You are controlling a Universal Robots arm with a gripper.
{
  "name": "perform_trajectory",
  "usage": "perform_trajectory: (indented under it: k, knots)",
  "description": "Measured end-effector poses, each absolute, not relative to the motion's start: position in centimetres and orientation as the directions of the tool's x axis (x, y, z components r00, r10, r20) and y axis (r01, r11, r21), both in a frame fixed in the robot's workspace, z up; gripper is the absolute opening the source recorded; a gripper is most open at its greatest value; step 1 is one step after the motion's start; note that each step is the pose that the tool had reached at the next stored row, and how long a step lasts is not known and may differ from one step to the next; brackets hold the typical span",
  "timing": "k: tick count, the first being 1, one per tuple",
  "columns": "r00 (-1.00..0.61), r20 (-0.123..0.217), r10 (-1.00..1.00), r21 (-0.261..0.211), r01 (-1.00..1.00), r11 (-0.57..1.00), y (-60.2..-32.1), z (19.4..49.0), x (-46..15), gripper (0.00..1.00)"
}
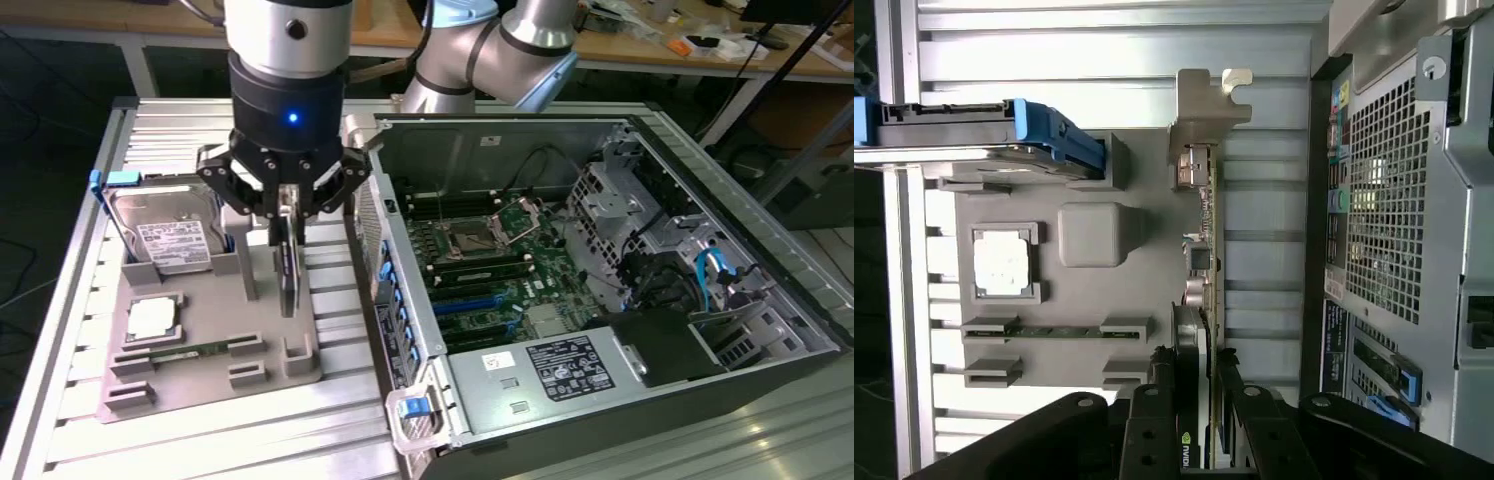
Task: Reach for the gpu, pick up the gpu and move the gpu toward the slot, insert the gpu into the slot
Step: 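Pick up the gpu and move the gpu toward the slot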
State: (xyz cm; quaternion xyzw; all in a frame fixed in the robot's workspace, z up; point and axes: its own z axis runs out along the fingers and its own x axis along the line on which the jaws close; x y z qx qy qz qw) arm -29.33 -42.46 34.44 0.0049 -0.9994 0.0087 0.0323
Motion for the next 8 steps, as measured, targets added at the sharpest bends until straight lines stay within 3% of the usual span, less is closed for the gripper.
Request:
perform_trajectory:
  k: [8]
  knots:
    - [-0.998,0.065,-0.008,-0.031,-0.01,0.999,-42.4,37.3,-29.3,0.27]
